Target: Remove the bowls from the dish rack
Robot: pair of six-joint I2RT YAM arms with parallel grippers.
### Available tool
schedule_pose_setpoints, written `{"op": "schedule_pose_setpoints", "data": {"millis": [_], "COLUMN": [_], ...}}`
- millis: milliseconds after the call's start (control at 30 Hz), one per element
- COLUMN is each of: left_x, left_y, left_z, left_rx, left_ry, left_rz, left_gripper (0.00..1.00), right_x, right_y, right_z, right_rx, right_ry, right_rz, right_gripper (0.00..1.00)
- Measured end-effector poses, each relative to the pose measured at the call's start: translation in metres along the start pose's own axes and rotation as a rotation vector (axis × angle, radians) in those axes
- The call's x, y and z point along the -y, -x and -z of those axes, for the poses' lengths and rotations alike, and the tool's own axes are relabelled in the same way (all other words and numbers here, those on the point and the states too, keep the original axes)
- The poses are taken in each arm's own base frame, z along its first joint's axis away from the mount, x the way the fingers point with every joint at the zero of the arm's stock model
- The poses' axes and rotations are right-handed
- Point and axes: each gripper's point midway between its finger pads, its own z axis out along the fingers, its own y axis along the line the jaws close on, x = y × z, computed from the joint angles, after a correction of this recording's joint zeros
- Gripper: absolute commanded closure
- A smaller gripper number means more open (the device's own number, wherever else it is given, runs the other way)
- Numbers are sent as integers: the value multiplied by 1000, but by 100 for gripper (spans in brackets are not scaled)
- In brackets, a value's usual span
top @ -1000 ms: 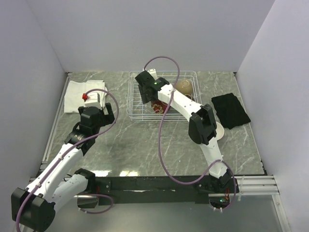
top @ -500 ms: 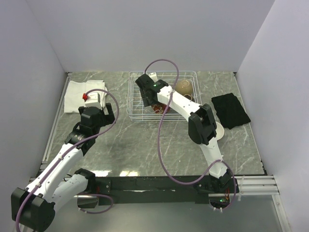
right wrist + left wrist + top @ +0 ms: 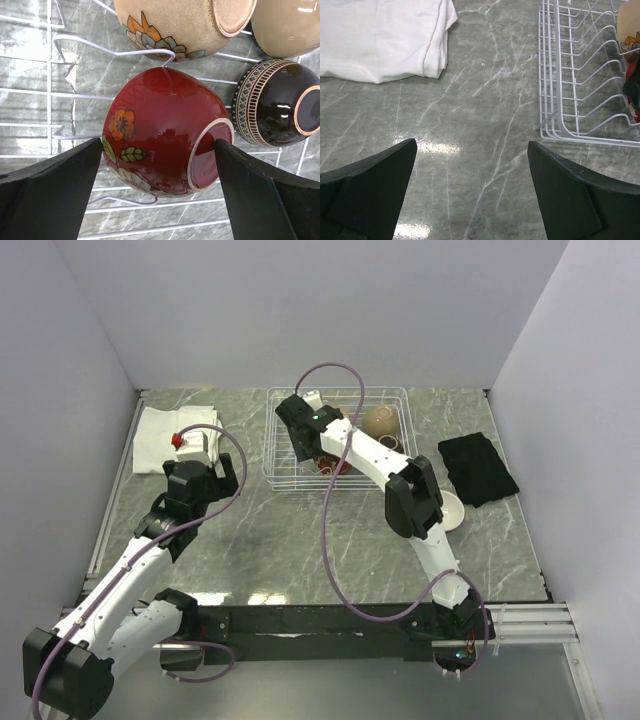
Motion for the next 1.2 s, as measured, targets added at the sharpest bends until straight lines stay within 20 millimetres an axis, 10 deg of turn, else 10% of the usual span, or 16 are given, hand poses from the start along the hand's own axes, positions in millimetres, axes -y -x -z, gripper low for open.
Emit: {"op": "schedule_pose_setpoints", "data": {"millis": [600, 1200], "left_x": [2, 2], "left_y": [-1, -1], "left_z": [0, 0], "left_rx": [-1, -2], "left_ry": [-7, -7], "left_rz": [-3, -3], "left_gripper": [1, 1], "right_x": [3, 11], "right_y": [-3, -8], "right_z": [-3, 0], "right_rx": [8, 17], "right_ry": [-85, -138], "right_rz": [48, 118], "right_gripper": [0, 23]}}
